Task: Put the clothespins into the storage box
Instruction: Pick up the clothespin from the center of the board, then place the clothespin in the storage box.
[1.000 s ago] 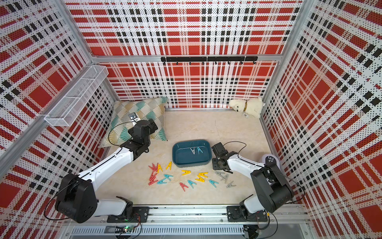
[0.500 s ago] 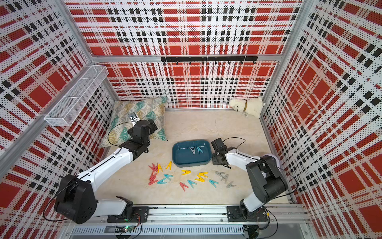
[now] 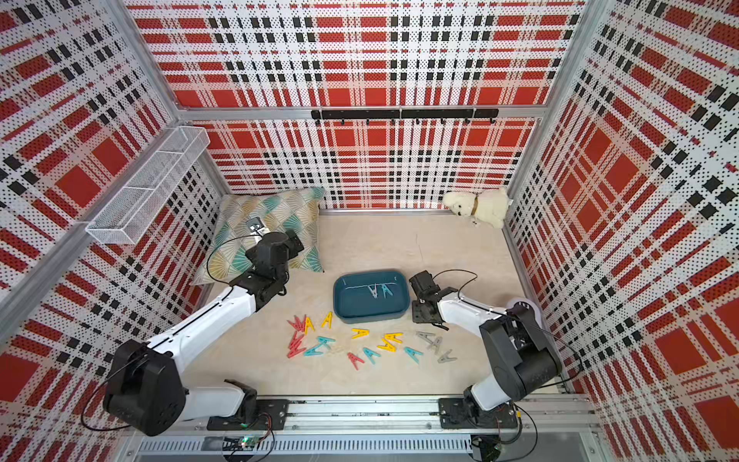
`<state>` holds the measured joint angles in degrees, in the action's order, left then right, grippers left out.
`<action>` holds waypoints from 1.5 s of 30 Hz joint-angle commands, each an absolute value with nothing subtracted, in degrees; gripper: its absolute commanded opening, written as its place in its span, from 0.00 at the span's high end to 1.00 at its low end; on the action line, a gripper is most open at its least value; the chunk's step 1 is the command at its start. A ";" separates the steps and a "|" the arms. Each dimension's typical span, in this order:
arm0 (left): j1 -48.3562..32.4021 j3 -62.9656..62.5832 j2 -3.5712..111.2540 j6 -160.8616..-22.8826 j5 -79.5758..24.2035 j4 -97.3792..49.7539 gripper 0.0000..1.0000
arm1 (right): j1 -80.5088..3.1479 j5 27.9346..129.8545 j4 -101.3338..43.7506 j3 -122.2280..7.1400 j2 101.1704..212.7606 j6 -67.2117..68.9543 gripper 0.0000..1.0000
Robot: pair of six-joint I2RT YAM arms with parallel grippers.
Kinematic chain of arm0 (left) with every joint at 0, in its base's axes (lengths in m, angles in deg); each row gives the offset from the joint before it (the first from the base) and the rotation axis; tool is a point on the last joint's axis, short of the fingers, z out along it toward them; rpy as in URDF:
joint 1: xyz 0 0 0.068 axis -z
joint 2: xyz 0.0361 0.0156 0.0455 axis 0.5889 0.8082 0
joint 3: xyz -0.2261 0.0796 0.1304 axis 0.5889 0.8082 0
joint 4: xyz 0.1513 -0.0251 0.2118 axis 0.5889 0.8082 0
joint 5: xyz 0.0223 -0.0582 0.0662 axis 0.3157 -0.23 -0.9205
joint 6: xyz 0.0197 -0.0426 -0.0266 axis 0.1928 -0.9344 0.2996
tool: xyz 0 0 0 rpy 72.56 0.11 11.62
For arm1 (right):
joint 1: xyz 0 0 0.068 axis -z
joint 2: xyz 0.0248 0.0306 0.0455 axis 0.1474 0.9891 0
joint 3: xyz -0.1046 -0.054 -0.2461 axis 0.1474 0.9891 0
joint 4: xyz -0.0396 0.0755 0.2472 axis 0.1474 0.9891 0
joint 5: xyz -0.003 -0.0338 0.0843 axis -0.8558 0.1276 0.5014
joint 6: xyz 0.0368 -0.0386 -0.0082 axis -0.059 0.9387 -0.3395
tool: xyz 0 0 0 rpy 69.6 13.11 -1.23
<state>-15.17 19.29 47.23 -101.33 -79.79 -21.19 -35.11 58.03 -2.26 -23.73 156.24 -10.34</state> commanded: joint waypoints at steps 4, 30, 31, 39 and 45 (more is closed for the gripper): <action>-15.60 19.76 46.17 -101.02 -79.94 -21.47 0.01 | -35.46 57.17 4.13 -22.98 156.25 -10.51 0.66; -15.42 18.99 49.05 -101.46 -79.20 -22.18 0.01 | -43.17 54.73 16.51 -60.76 162.74 -1.79 0.66; -15.42 18.86 49.24 -101.46 -79.20 -22.18 0.01 | -44.72 54.79 16.17 -62.02 164.15 -1.93 0.66; -15.16 18.26 50.17 -101.46 -79.48 -21.92 0.01 | -53.21 59.86 11.71 -68.34 174.69 -3.79 0.66; -15.16 18.43 49.95 -101.38 -79.95 -21.74 0.01 | -54.09 61.76 9.55 -69.56 181.73 -4.73 0.66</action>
<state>-15.15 19.29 49.72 -101.37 -79.36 -21.39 -54.21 60.37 11.18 -68.80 179.76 -3.70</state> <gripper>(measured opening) 0.992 0.344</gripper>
